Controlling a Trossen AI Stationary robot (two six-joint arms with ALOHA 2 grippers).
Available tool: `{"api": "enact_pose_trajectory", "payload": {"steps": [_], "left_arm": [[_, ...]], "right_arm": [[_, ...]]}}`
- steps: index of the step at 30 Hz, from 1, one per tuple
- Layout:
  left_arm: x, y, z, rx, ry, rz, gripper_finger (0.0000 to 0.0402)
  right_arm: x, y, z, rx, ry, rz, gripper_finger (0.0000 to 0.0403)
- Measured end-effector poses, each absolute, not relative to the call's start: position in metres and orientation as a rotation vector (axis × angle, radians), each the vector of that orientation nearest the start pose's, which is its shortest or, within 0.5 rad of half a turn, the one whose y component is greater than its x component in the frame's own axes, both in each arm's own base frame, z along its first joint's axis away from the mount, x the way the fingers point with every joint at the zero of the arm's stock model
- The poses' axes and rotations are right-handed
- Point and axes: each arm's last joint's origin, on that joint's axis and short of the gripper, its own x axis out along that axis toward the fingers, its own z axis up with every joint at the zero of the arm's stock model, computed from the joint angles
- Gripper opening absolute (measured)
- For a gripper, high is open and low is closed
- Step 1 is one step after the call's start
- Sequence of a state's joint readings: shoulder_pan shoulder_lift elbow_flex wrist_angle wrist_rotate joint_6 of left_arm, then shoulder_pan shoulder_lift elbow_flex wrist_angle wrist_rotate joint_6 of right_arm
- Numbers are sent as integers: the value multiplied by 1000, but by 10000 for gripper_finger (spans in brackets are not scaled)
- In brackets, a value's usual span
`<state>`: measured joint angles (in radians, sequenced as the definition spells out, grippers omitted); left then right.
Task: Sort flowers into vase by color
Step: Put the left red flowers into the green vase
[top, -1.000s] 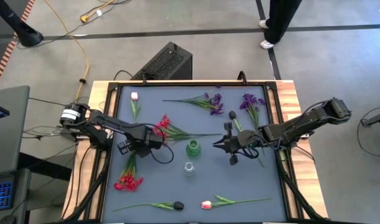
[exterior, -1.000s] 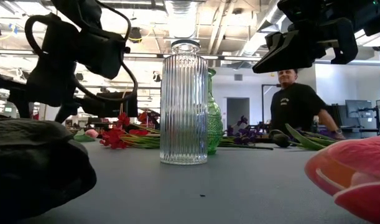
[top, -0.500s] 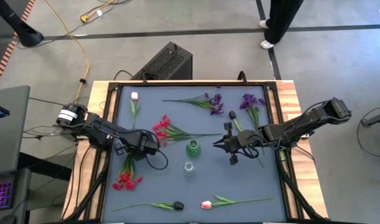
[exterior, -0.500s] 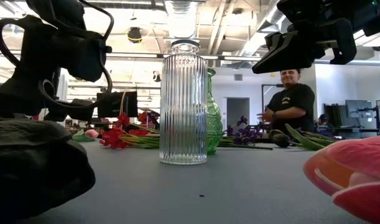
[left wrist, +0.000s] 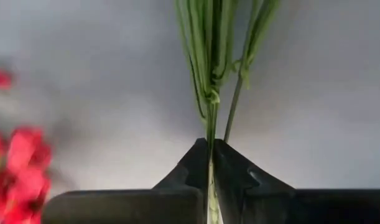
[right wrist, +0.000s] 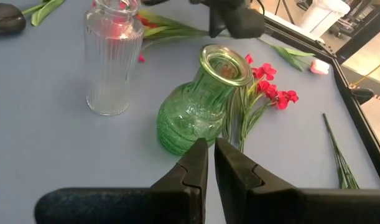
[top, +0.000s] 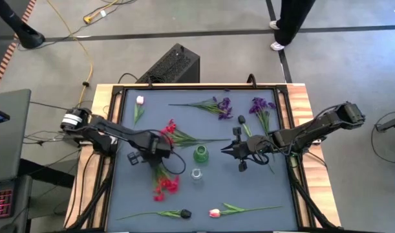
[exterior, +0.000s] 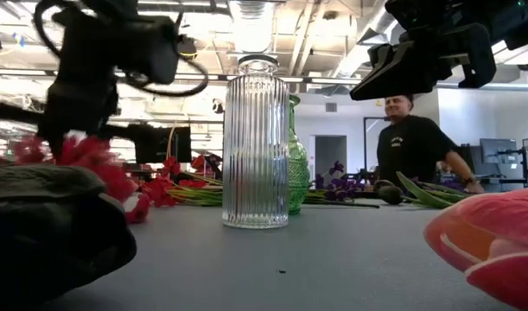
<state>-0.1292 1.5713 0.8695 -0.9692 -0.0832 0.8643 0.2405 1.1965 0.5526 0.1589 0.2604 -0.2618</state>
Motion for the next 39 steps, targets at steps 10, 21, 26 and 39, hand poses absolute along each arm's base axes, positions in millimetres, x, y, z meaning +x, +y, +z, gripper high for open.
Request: {"api": "enact_pose_trajectory", "payload": {"steps": [10,21,26,39], "left_arm": [[239,-18,230,770,1303,-511,0],[203,-23,314,644,728,-335,0],[200,-22,343,615,412,-245,0],[207,-9,304,275,-343,-65,0]], "right_arm": [[235,50,205,-376,471,42,57],[235,50,206,-375,468,41,57],[235,50,206,-375,468,40,57],[235,51,205,-378,472,45,57]]}}
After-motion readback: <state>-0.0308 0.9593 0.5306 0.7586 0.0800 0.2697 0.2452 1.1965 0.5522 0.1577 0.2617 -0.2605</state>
